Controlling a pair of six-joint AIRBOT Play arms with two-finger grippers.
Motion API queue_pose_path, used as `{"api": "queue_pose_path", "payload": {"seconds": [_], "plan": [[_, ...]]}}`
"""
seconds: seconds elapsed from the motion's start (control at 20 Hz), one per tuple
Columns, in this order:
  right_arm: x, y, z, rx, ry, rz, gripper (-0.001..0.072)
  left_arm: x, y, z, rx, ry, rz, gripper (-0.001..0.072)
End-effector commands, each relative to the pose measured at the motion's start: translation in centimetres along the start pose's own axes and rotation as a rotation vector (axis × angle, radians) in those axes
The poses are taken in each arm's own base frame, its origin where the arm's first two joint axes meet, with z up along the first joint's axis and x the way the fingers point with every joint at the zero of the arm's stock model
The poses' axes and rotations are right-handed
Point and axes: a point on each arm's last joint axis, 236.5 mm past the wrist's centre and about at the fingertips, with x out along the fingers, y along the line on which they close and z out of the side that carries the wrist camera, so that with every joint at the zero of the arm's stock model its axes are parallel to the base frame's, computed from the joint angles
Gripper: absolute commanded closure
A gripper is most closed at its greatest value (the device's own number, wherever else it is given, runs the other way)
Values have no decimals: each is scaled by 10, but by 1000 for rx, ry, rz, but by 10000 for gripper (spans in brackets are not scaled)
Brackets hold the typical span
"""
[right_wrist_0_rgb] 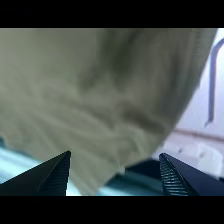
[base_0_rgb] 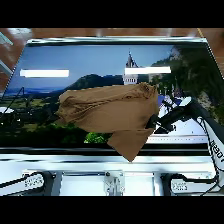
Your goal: Fold the shirts.
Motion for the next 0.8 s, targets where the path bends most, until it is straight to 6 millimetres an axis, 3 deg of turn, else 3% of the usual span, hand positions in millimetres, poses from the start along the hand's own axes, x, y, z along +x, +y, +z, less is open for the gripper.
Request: {"api": "queue_pose_path", "payload": {"seconds": [0.0,0.05,0.1,0.15,0.25,0.35,0.45,0.55,0.6,0.65,0.7,0.75], "plan": [[19,-2,13,70,-80,-25,190,-14,-21,3,52,-32,-33,670],[20,2,19,90,-102,-17,316,-18,-28,6,58,-53,-44,670],[20,10,22,97,-115,8,534,-23,-33,10,71,-71,-48,670],[20,18,23,104,-119,41,654,-30,-40,15,95,-96,-46,670],[7,48,29,10,-159,146,660,-58,-64,33,174,-182,-42,672],[-45,93,44,-173,-305,215,660,-112,-111,63,324,-349,-27,672],[-149,152,56,-453,-599,202,660,-202,-182,98,508,-641,9,672],[-299,214,35,-674,-1032,134,660,-314,-268,105,637,-973,3,671],[-386,240,2,-747,-1295,88,660,-365,-309,92,704,-1116,-10,672],[-461,256,-44,-786,-1536,40,660,-412,-347,70,774,-1246,-22,671],[-512,264,-90,-791,-1707,7,661,-446,-375,45,829,-1335,-28,671],[-546,264,-131,-775,-1824,-24,661,-473,-396,19,871,-1406,-18,671]]}}
